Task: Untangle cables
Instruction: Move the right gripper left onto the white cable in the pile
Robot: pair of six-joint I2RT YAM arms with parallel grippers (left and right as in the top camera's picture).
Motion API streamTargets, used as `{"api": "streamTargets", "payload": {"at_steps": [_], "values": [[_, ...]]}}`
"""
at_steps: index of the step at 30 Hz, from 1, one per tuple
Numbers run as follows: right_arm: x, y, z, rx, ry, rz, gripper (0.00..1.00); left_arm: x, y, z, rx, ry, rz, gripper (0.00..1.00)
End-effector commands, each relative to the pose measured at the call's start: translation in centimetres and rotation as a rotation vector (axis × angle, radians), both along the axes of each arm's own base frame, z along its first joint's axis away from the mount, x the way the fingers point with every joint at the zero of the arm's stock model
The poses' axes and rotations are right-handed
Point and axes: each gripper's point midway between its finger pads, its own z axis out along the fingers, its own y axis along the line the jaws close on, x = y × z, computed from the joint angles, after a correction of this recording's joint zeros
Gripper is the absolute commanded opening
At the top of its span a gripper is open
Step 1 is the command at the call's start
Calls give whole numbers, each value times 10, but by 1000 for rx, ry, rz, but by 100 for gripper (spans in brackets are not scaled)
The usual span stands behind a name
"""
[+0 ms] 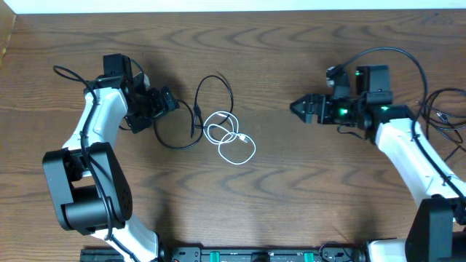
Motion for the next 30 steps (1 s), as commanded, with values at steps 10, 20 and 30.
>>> {"api": "streamTargets", "payload": {"at_steps": [10, 20, 30], "values": [[-16, 71, 9, 3, -73, 139, 99, -2, 0, -3, 8, 7, 0, 98], [-24, 134, 20, -94, -242, 156, 99, -2, 0, -3, 8, 7, 0, 100], [-34, 172, 17, -226, -383, 127, 97, -2, 0, -3, 8, 7, 0, 100]]}}
